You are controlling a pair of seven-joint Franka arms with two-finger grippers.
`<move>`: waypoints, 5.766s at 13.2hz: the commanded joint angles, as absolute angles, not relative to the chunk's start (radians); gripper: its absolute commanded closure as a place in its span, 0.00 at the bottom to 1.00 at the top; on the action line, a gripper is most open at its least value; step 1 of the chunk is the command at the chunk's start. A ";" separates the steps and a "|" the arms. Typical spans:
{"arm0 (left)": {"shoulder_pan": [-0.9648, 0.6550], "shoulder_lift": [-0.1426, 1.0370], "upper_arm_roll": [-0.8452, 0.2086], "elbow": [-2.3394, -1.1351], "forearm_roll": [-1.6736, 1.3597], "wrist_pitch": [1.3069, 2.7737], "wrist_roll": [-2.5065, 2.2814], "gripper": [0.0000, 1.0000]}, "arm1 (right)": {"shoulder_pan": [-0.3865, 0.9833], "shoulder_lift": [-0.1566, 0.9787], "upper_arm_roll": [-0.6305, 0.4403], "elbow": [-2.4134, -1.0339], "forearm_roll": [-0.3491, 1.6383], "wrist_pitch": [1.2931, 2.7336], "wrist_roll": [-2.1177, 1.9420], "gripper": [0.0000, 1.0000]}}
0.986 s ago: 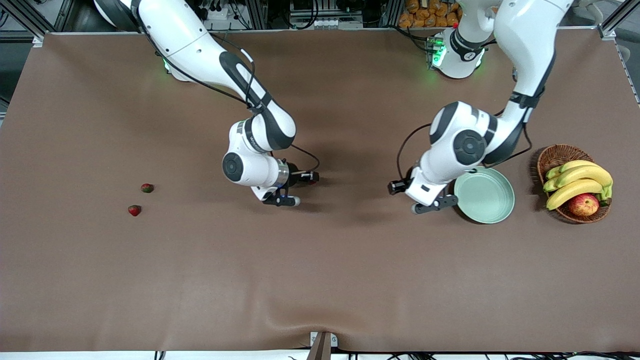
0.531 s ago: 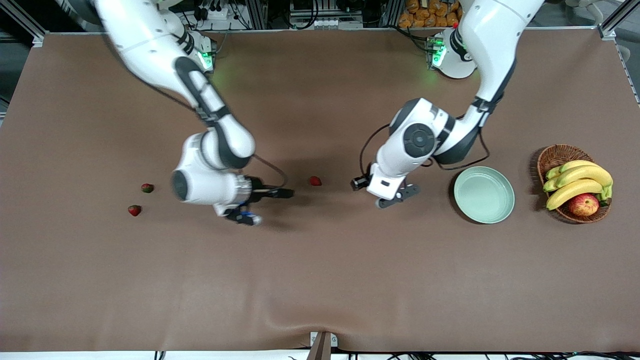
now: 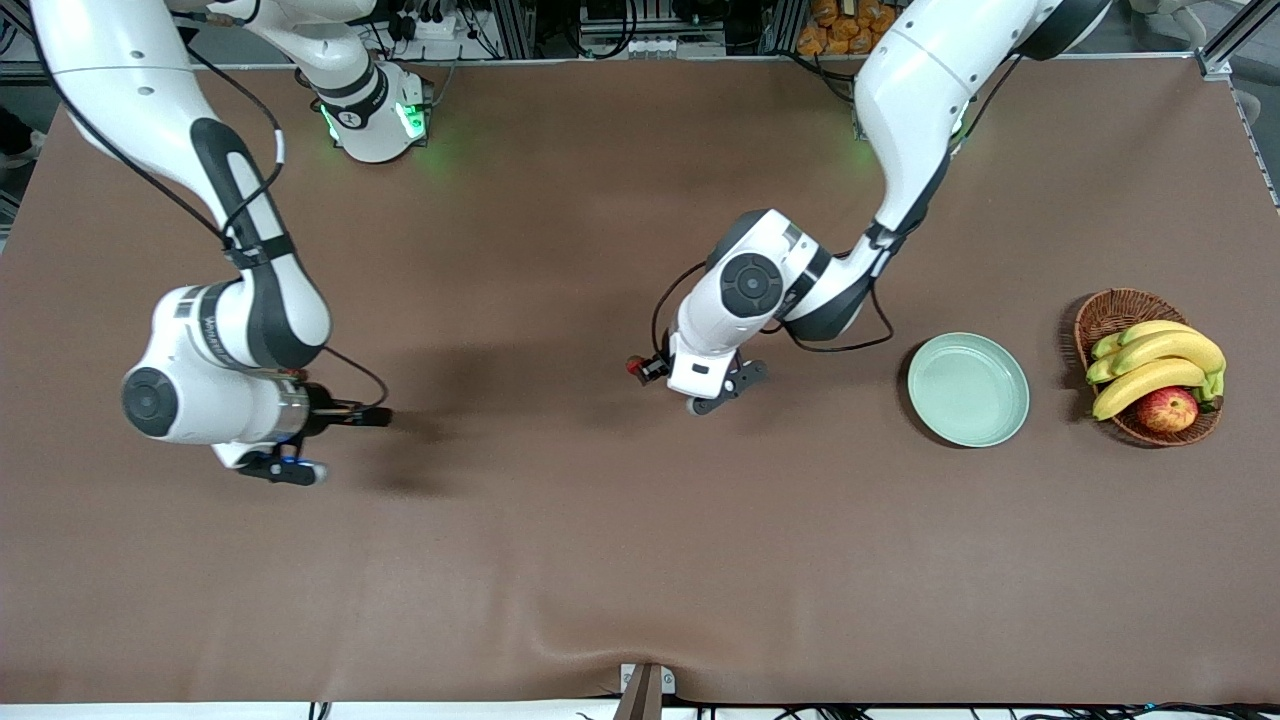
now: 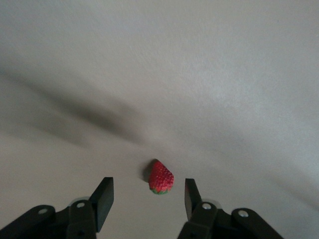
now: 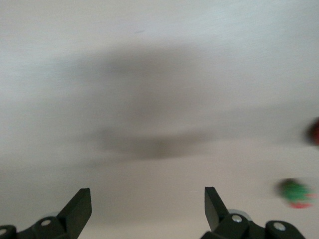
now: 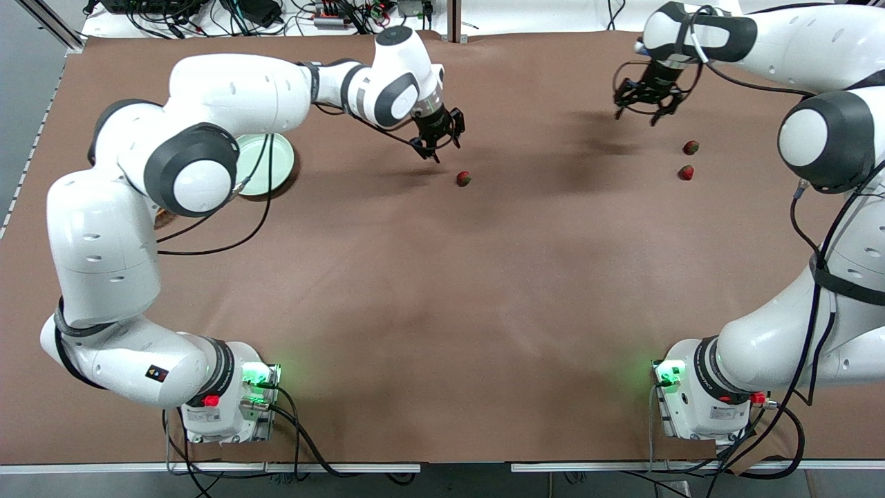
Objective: Collect all strawberries into plate
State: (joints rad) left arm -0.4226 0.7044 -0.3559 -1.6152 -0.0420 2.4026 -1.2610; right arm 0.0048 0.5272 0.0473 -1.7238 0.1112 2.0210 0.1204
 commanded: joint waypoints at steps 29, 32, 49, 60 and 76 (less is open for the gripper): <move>-0.425 0.565 -0.229 -1.644 -0.038 2.369 -1.234 1.00 | -0.084 0.608 -0.061 -1.801 0.058 1.994 0.058 1.00; -0.298 0.488 -0.232 -1.655 -0.038 2.142 -0.992 1.00 | -0.006 0.604 -0.058 -1.715 0.070 1.953 0.063 1.00; 0.273 0.514 -0.235 -1.864 0.043 2.207 -0.101 0.02 | 0.699 0.752 -0.058 -1.635 0.925 2.341 0.463 1.00; 0.261 0.414 -0.507 -1.838 -0.046 2.083 -0.519 0.00 | 0.379 0.586 -0.133 -1.681 0.578 2.102 0.476 0.00; -0.546 0.758 -0.262 -1.597 -0.017 2.408 -1.153 0.00 | -0.054 0.649 -0.130 -1.687 0.005 2.069 -0.149 0.00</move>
State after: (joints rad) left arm -0.4892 0.7268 -0.3070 -1.6453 -0.0335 2.4112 -1.0953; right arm -0.0316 0.6324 -0.1489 -1.6858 0.0315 2.0620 -0.1210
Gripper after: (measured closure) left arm 0.000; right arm 0.000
